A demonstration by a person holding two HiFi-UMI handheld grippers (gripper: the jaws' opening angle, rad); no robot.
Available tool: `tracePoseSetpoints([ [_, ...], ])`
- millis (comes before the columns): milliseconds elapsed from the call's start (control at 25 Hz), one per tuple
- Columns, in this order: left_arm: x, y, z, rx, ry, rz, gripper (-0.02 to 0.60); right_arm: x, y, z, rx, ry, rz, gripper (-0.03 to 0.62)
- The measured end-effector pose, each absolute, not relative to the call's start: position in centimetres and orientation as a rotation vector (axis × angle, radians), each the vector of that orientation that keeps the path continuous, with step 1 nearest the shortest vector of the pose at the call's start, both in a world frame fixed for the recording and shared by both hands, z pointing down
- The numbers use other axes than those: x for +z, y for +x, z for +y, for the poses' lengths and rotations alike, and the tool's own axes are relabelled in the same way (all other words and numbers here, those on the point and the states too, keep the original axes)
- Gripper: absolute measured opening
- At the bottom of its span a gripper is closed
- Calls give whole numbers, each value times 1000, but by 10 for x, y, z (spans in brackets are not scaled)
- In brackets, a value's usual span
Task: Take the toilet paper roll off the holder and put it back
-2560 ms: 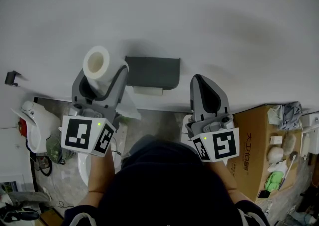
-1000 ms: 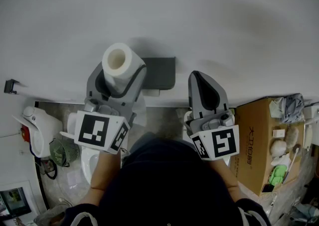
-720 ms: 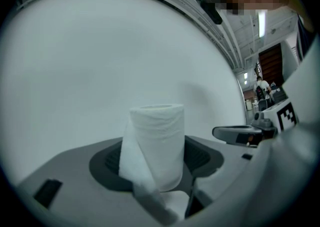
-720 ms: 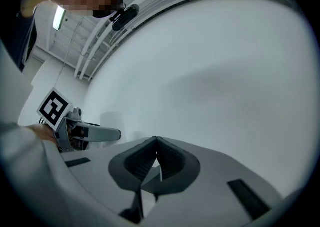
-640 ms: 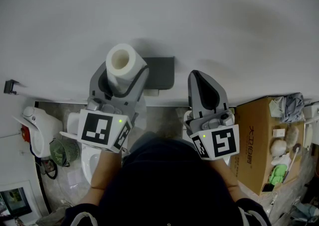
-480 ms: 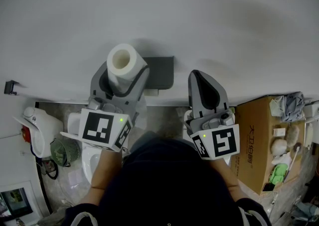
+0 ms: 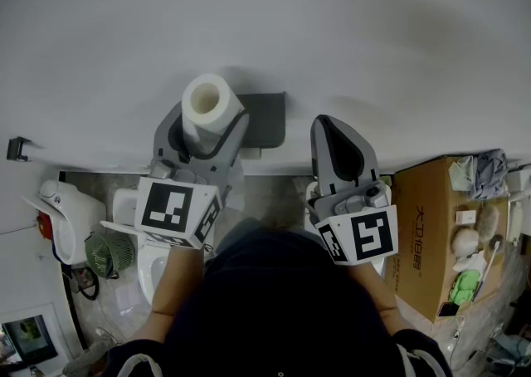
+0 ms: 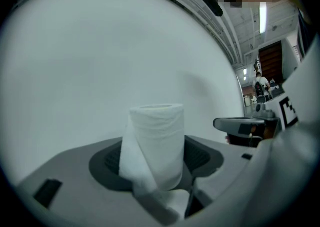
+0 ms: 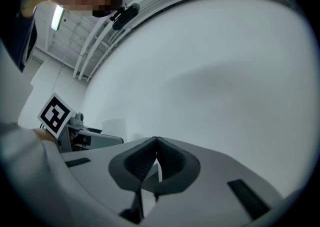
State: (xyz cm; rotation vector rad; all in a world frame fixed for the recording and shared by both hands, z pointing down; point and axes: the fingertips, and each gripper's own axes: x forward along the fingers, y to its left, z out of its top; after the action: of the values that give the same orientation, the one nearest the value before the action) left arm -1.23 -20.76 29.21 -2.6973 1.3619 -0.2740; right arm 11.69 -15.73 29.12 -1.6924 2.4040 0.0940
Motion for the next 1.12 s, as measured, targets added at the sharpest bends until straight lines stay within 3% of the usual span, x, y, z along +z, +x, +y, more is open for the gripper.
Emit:
tracePoseSetpoints([
  [1120,308,-6,-211,-477,-2638,1346,297,292,118,-159,88,-1691,2401,15],
])
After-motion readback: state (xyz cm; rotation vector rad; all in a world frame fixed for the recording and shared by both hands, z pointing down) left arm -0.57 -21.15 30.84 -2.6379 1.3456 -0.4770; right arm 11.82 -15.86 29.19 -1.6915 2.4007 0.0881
